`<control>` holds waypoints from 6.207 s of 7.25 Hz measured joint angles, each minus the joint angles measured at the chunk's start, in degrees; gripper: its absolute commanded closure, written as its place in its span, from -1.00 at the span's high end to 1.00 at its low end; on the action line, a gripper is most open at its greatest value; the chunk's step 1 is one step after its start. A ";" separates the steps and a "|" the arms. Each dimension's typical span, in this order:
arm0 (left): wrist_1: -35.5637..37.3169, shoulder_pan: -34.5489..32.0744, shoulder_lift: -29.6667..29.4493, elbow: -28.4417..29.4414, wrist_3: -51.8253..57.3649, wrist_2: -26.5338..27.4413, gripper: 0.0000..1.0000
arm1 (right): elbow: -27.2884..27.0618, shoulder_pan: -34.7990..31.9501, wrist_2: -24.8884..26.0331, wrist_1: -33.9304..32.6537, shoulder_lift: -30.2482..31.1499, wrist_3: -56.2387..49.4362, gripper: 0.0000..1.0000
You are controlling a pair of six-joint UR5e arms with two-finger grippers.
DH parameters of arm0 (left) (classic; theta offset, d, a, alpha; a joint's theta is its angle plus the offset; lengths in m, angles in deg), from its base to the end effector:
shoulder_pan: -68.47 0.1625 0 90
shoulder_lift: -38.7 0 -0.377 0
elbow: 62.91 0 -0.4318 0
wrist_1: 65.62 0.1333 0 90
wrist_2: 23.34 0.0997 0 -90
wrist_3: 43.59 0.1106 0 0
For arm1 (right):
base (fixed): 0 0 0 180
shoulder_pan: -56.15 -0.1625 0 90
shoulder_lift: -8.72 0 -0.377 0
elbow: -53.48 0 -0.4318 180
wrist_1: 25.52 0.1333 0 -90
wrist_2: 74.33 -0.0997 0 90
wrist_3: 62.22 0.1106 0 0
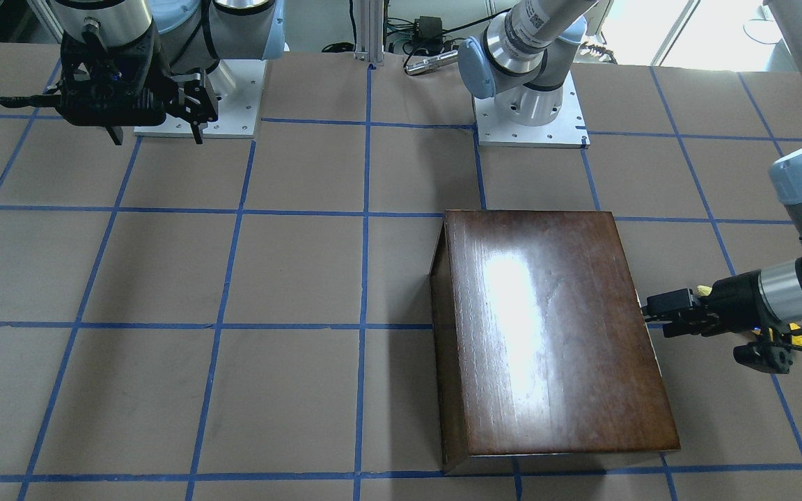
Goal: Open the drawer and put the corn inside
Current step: 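Close the left gripper on the white drawer handle, then pull the drawer outward with the left gripper, then release the handle and move the left gripper over the yellow corn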
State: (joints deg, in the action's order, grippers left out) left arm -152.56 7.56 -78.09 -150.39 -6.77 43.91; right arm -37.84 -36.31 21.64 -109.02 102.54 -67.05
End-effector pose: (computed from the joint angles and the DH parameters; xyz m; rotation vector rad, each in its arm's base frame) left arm 0.1474 -0.6270 0.1904 -0.0778 -2.6097 -0.1244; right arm 0.1431 -0.4924 0.4408 0.1986 -3.0305 -0.1093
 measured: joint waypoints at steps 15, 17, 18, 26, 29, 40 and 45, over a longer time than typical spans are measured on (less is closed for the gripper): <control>1.37 5.22 -1.26 -0.20 0.99 2.19 1.00 | 0.00 0.00 0.02 0.00 0.00 0.00 1.00; 1.90 6.41 -1.24 -0.10 1.05 2.25 1.00 | 0.00 0.00 0.00 0.00 -0.02 0.00 1.00; 1.98 7.11 -1.24 -0.08 1.10 2.35 1.00 | 0.00 0.00 0.02 0.00 -0.02 0.00 1.00; 3.35 10.15 -1.26 -0.07 1.29 4.20 1.00 | 0.00 0.00 0.00 0.00 0.02 0.00 1.00; 3.28 10.31 -0.17 0.04 1.18 4.24 1.00 | 0.00 0.00 0.00 0.00 -0.02 0.00 1.00; 15.56 14.13 6.95 -0.98 0.04 22.62 1.00 | 0.00 0.00 0.04 0.00 0.00 0.00 1.00; 23.83 15.73 -1.99 -1.00 3.08 21.48 1.00 | 0.00 0.00 0.07 0.00 0.04 0.00 1.00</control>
State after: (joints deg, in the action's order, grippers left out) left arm -128.73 23.30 -80.09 -151.39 -3.69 65.39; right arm -37.84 -36.31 21.71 -109.02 102.58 -67.05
